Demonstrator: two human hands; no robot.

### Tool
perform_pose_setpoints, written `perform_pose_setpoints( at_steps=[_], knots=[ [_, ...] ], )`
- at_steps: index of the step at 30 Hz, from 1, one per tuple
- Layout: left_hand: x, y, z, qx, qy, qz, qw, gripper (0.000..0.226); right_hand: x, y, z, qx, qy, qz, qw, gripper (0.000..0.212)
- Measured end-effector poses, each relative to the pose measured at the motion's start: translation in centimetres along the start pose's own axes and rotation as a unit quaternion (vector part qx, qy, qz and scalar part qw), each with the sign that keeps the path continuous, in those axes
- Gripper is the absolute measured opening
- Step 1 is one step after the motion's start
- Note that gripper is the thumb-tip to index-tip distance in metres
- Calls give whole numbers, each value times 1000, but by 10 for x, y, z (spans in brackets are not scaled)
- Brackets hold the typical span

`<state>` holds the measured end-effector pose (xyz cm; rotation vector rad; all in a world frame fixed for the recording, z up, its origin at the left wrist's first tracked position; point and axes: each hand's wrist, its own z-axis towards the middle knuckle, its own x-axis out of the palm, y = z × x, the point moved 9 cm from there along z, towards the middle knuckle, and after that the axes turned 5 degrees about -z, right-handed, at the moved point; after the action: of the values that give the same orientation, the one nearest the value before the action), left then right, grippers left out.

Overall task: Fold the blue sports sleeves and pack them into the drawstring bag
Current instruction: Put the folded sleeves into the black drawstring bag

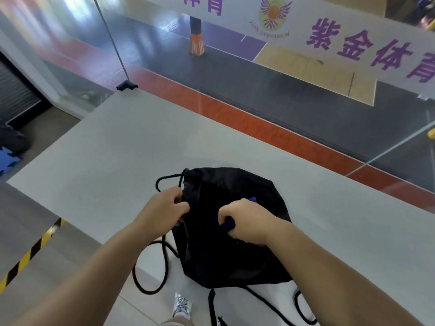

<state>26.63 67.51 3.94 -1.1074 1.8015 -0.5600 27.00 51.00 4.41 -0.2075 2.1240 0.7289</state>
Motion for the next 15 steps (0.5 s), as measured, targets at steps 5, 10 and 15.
perform_pose_setpoints(
  at_steps=[5,10,15],
  knots=[
    [-8,-14,1,33,13,-11,999,2,-2,9,14,17,-68,-7,997,33],
    [-16,-18,5,62,-1,100,993,18,9,-7,7,50,45,209,976,16],
    [-18,-44,4,165,-76,176,967,25,-20,-64,-23,159,-129,200,958,7]
  ],
)
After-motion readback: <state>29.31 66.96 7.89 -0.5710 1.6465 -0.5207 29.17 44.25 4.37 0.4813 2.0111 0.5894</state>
